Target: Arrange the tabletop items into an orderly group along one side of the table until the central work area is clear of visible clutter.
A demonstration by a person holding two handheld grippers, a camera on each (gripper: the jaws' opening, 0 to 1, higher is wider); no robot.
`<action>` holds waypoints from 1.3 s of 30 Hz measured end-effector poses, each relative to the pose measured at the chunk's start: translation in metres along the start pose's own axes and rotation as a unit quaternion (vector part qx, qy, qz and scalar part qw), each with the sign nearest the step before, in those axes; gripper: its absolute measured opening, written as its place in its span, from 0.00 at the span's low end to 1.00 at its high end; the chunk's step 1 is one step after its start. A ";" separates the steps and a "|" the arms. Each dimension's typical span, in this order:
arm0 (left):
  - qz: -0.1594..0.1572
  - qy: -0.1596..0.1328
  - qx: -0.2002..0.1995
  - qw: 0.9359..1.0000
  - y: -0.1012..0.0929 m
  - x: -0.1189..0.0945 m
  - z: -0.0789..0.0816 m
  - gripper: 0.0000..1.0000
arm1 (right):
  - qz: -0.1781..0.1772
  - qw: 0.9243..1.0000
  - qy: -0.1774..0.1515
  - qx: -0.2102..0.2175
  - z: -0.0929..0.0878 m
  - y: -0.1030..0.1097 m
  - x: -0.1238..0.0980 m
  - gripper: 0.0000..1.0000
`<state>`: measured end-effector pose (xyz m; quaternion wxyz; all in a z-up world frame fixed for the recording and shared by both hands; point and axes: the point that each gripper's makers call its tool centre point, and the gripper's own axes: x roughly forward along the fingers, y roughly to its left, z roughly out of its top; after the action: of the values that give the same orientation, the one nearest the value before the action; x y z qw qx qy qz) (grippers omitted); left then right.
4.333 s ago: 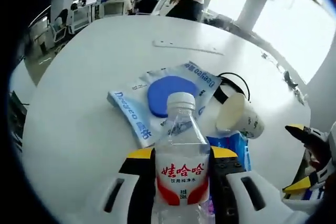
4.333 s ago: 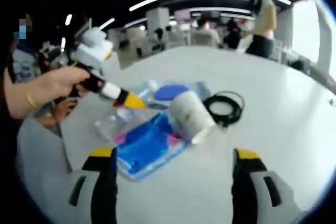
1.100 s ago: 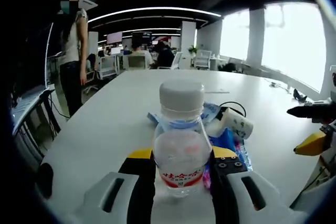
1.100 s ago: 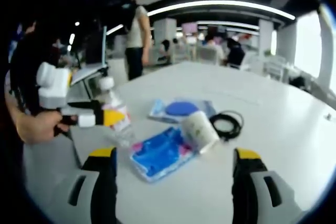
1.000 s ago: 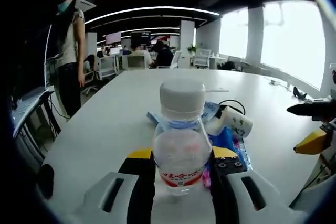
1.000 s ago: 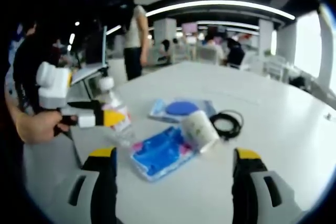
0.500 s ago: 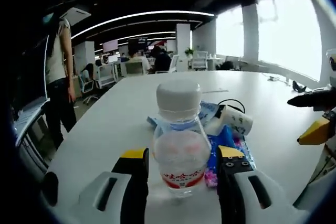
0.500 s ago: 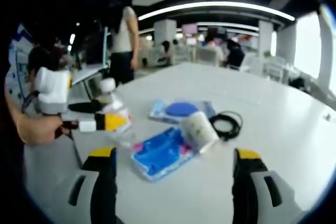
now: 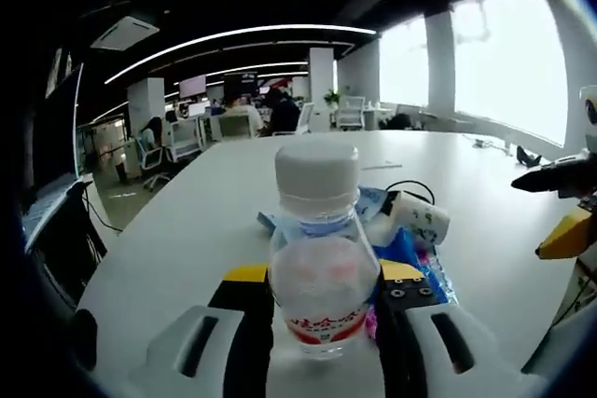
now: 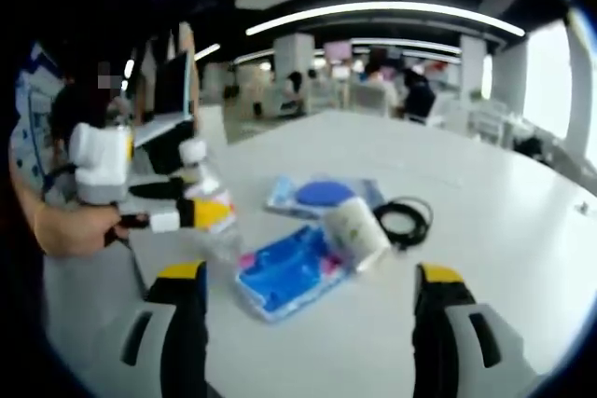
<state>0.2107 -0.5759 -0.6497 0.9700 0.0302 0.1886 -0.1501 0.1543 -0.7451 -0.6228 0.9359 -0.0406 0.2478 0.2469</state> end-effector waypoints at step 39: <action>0.032 -0.019 -0.017 0.999 0.073 0.055 0.052 0.38 | 0.004 1.000 -0.001 0.002 0.007 -0.011 0.016 0.89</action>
<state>0.2999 -0.5272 -0.6215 0.9781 0.0172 0.1720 -0.1162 0.1747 -0.7461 -0.6255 0.9352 -0.0374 0.2476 0.2503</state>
